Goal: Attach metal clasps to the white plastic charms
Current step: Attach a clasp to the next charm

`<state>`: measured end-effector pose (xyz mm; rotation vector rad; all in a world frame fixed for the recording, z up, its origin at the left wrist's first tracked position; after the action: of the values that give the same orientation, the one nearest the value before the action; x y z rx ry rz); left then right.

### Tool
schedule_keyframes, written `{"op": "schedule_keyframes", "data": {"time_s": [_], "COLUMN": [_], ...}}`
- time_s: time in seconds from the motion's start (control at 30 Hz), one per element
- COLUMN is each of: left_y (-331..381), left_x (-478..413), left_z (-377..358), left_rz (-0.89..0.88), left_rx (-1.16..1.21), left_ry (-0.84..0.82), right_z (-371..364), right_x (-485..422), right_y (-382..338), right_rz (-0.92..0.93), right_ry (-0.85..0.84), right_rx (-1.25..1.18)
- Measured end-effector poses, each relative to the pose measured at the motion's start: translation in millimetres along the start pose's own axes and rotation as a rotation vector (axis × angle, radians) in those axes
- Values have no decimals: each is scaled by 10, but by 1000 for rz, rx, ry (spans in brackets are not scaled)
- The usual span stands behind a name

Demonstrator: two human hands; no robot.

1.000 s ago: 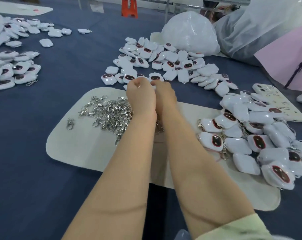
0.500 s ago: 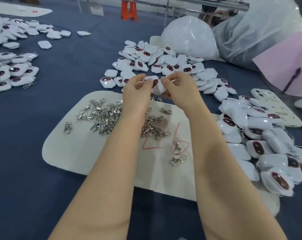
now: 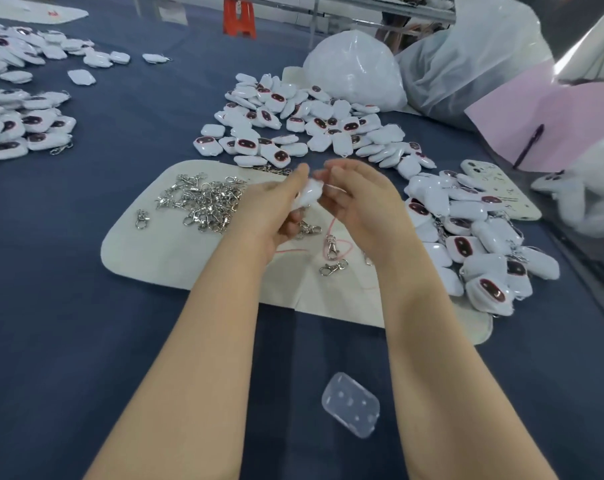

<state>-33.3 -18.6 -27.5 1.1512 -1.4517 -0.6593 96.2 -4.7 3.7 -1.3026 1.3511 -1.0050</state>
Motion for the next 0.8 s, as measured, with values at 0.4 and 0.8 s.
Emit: {"op": "schedule_keyframes", "data": {"time_s": [0.4, 0.8], "left_y": [-78, 53], "left_x": [31, 139], "left_z": [35, -3], "left_rz": [-137, -334], "left_rx": [388, 12], "left_ry": [-9, 153], "right_z": [-215, 179], "right_x": [108, 75], "right_y": [264, 135], "right_rz": [128, 37], "right_ry": [-177, 121], "right_rx": [1347, 290]}}
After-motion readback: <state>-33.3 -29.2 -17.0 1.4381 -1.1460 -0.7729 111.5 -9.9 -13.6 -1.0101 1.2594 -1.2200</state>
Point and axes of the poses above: each hand's wrist, its own x-axis away from the middle knuckle, its own z-axis out of the back of the hand, y = z × x, the point moved 8 cm from there along -x, towards the middle knuckle, and after that the axes turned 7 degrees about z, right-handed, at the moved point
